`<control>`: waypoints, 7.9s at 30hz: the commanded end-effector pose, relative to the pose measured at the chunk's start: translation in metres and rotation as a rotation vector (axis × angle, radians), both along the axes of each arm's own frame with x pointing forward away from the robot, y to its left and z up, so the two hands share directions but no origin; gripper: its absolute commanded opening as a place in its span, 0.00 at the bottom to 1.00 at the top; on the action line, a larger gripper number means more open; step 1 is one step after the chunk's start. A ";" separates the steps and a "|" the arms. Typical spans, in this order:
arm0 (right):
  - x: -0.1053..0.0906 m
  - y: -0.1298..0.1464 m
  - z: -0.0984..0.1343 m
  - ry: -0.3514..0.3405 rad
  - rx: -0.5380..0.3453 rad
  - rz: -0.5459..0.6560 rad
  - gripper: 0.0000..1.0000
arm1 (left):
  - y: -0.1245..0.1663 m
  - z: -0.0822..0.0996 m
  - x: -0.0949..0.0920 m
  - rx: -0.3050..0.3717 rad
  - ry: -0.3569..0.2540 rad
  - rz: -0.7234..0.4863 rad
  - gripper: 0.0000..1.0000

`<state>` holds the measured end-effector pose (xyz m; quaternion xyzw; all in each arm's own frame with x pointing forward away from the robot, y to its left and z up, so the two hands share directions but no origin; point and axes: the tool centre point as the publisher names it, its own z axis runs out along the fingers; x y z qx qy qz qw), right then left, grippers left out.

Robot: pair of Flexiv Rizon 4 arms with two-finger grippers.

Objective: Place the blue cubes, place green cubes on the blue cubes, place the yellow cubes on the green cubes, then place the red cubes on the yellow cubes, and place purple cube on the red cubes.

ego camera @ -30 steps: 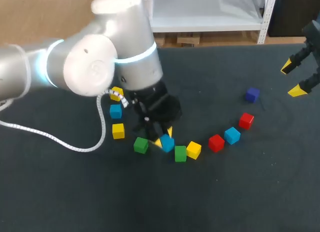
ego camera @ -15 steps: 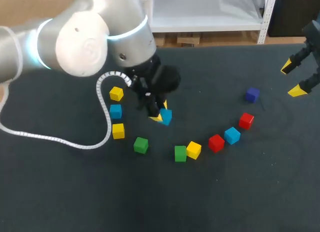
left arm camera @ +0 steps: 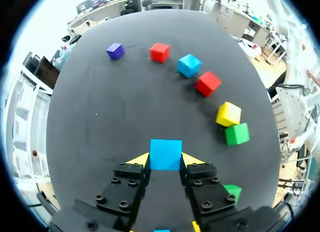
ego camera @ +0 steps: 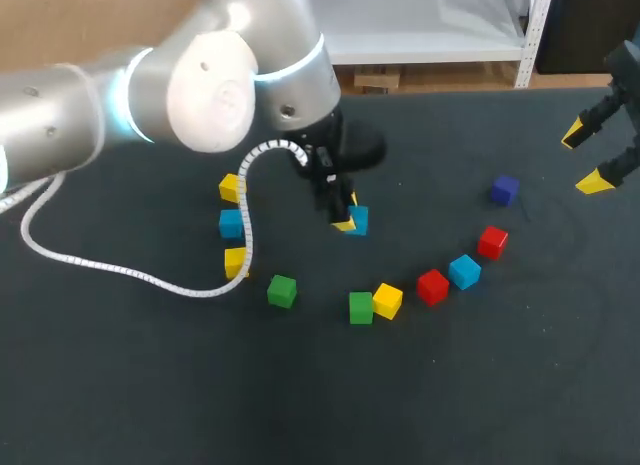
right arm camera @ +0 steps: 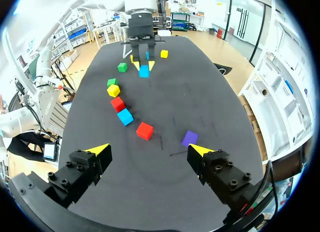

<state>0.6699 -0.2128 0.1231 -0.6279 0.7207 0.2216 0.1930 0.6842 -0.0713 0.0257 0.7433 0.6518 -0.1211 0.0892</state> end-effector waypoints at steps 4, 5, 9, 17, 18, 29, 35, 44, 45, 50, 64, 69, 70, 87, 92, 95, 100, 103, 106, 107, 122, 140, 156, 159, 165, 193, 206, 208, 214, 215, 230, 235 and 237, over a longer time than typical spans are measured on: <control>0.000 0.000 0.000 -0.001 0.001 0.000 1.00 | -0.004 -0.015 0.014 0.016 0.024 0.068 0.00; 0.000 0.000 0.000 -0.001 0.001 0.000 1.00 | -0.004 -0.017 0.014 0.005 0.032 0.080 0.00; 0.000 0.000 0.000 -0.001 0.001 0.000 1.00 | -0.003 -0.021 0.016 0.002 0.033 0.111 0.00; 0.000 0.000 0.000 -0.001 0.001 0.000 1.00 | -0.004 -0.025 0.018 0.022 0.024 0.132 0.00; 0.000 0.000 0.000 -0.001 0.001 0.000 1.00 | -0.005 -0.025 0.019 0.022 0.023 0.132 0.00; 0.000 0.000 0.000 -0.001 0.001 0.000 1.00 | -0.002 -0.028 0.019 0.022 0.024 0.141 0.00; 0.000 0.000 0.000 -0.001 0.001 0.000 1.00 | -0.001 -0.031 0.022 0.027 0.023 0.139 0.00; 0.000 0.000 0.000 -0.001 0.001 0.000 1.00 | -0.001 -0.031 0.028 0.034 0.018 0.131 0.00; 0.000 0.000 0.000 -0.001 0.001 0.000 1.00 | -0.001 -0.031 0.029 0.035 0.018 0.130 0.00; 0.000 0.000 0.000 -0.001 0.001 0.000 1.00 | -0.001 -0.032 0.030 0.036 0.022 0.128 0.00; 0.000 0.000 0.000 -0.001 0.001 0.000 1.00 | -0.003 -0.032 0.026 0.028 0.026 0.121 0.00; 0.000 0.000 0.000 -0.001 0.001 0.000 1.00 | -0.003 -0.032 0.026 0.029 0.026 0.119 0.00; 0.000 0.000 0.000 -0.001 0.001 0.000 1.00 | -0.003 -0.032 0.025 0.030 0.025 0.119 0.00; 0.000 0.000 0.000 -0.001 0.001 0.000 1.00 | 0.000 -0.034 0.025 0.034 0.028 0.123 0.00; 0.000 0.000 0.000 -0.001 0.001 0.000 1.00 | 0.000 -0.034 0.025 0.035 0.029 0.121 0.00; 0.000 0.000 0.000 -0.001 0.001 0.000 1.00 | 0.000 -0.034 0.025 0.035 0.029 0.120 0.00; 0.000 0.000 0.000 -0.001 0.001 0.000 1.00 | 0.000 -0.034 0.025 0.035 0.030 0.119 0.00; 0.000 0.000 0.000 -0.001 0.001 0.000 1.00 | 0.000 -0.034 0.025 0.035 0.032 0.117 0.00; 0.000 0.000 0.000 -0.001 0.001 0.000 1.00 | 0.000 -0.034 0.025 0.035 0.031 0.117 0.00; 0.000 0.000 0.000 -0.001 0.001 0.000 1.00 | 0.000 -0.034 0.025 0.035 0.031 0.117 0.00; 0.000 0.000 0.000 -0.001 0.001 0.000 1.00 | 0.001 -0.034 0.024 0.045 0.044 0.113 0.95; 0.000 0.000 0.000 -0.001 0.001 0.000 1.00 | -0.005 -0.033 0.028 0.036 0.033 0.097 0.35; 0.000 0.000 0.000 -0.001 0.001 0.000 1.00 | 0.002 -0.034 0.026 0.040 0.034 0.111 0.18; 0.000 0.000 0.000 -0.001 0.001 0.000 1.00 | 0.002 -0.033 0.026 0.039 0.034 0.111 0.24; 0.000 0.000 0.000 -0.001 0.001 0.000 1.00 | 0.001 -0.034 0.025 0.040 0.040 0.107 0.70; 0.000 0.000 0.000 -0.001 0.001 0.000 1.00 | 0.000 -0.035 0.020 0.049 0.056 0.114 1.00; 0.000 0.000 0.000 -0.001 0.001 0.000 1.00 | 0.022 -0.007 0.017 0.036 0.020 0.136 1.00; 0.000 0.000 0.000 -0.001 0.001 0.000 1.00 | 0.031 -0.002 0.015 0.042 0.013 0.144 1.00; 0.000 0.000 0.000 -0.001 0.001 0.000 1.00 | 0.060 0.011 0.007 0.063 -0.002 0.152 1.00; 0.000 0.000 0.000 -0.001 0.001 0.000 1.00 | 0.066 0.013 0.006 0.068 -0.003 0.158 1.00; 0.000 0.000 0.000 -0.001 0.001 0.000 1.00 | 0.129 -0.006 0.011 0.085 -0.012 0.218 1.00; 0.000 0.000 0.000 -0.001 0.001 0.000 1.00 | 0.140 -0.011 0.015 0.112 -0.016 0.213 1.00; 0.000 0.000 0.000 -0.001 0.001 0.000 1.00 | 0.145 -0.011 0.017 0.114 -0.019 0.217 1.00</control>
